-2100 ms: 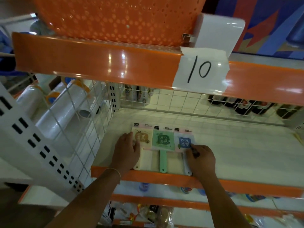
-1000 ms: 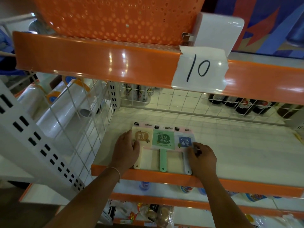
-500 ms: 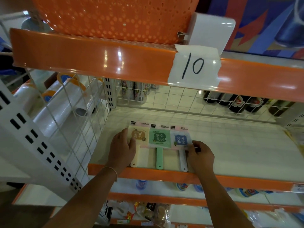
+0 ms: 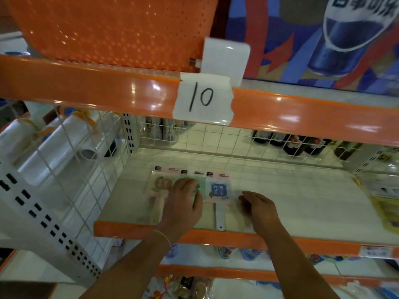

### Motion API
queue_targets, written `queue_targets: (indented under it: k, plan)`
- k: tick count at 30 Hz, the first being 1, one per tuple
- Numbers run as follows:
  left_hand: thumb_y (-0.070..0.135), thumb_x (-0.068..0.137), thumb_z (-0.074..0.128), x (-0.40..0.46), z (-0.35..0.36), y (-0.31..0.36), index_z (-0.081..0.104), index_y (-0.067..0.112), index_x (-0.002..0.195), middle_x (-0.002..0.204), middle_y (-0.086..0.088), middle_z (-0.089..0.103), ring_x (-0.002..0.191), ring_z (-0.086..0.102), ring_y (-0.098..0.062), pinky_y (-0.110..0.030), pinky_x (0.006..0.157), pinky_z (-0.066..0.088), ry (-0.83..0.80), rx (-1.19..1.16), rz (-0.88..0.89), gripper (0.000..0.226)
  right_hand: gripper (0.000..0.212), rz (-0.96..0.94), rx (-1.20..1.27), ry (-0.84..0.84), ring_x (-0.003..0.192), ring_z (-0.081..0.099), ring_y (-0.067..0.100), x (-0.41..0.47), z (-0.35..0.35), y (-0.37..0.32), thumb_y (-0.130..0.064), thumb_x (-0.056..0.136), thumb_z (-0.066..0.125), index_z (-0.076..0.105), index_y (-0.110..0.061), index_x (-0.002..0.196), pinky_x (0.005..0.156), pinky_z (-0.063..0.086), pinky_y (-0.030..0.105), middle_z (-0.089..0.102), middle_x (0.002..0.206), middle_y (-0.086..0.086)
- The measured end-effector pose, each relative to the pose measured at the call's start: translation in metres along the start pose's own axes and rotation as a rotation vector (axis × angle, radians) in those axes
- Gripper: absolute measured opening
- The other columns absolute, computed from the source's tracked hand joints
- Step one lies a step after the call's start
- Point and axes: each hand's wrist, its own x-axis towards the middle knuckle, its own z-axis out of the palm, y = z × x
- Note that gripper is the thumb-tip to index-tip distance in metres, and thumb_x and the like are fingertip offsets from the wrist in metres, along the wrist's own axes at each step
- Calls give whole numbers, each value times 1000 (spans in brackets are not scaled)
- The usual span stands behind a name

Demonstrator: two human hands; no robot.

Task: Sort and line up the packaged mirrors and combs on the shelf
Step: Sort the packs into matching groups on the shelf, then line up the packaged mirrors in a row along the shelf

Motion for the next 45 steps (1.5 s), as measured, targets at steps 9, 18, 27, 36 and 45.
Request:
queue_targets:
  k: [9,18,27,36,45]
  plan:
    - [26,88,47,2,93,84,67,10,104,100,-7,64,94,59,-21,-33,83,52,-250,8,53,30,17,-311,-445,-6,74,68,20,20,-112,7,-12,87,64,71,-27,85,71,55,41,73,81,-2]
    - [34,86,37,12,206,173,50,14,132,127,-6,53,121,45,-22,-32,103,39,-477,121,-23,51,14,-482,-669,131,77,64,15,70,-241,-3,-9,86,64,73,-16,95,73,40,20,65,79,-6]
    - [40,84,28,17,308,247,54,11,127,128,-10,52,124,45,-26,-34,107,36,-493,183,54,58,19,-692,-834,441,86,66,35,118,-357,-20,-13,77,68,73,-8,95,82,51,42,72,94,14]
    - [50,90,16,12,336,265,39,17,142,152,-6,31,141,22,-23,-34,118,16,-547,284,49,66,66,-149,-1034,550,133,26,38,151,-425,-42,-45,72,72,50,-24,131,108,26,48,37,146,15]
    - [48,87,31,10,337,263,57,15,126,136,-8,51,128,44,-26,-37,109,36,-508,217,10,57,79,-161,-805,300,88,57,27,151,-410,-54,-17,60,83,47,-16,130,67,43,24,59,109,14]
